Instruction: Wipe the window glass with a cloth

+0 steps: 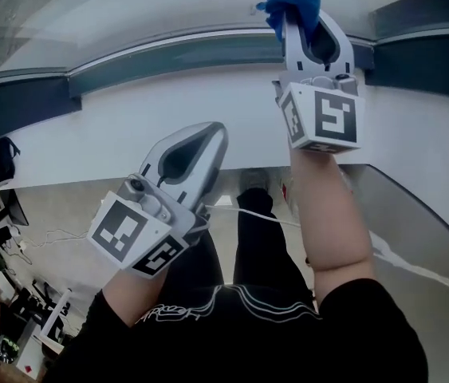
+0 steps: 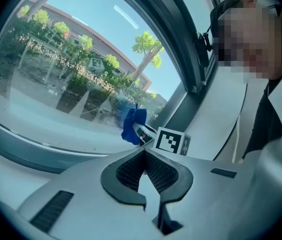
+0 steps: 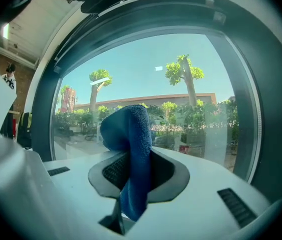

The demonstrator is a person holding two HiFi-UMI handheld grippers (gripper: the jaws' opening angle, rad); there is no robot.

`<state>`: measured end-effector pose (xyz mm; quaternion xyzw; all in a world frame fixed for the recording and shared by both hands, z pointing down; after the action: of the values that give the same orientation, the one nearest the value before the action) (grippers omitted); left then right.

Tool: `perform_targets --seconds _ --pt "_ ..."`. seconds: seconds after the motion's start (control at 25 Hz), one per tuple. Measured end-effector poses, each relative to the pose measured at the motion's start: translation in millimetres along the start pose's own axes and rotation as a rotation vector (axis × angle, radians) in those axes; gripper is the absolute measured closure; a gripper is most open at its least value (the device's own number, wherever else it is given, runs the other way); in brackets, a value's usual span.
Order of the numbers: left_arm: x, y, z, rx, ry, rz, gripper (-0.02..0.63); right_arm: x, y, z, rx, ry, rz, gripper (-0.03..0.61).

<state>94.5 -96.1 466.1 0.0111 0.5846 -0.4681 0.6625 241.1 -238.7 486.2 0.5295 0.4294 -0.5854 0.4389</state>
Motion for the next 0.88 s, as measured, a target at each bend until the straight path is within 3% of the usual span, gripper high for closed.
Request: perform_targets --seconds 0.52,0.88 --pt "-13 62 80 -0.073 -0.073 0.035 0.607 -9 154 -45 -0.201 -0.013 0.0 0.515" --pt "-19 81 111 -0.099 -0.101 0.026 0.607 -12 208 -60 -0.285 -0.045 -0.041 0.515"
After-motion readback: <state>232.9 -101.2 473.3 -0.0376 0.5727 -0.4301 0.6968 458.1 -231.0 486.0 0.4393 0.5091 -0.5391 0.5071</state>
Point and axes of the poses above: the fingertips, and each gripper's own axes: z forward along the fingers, y to its right, x out of its top, the point moved 3 cm from there along -z, backward along the fingers
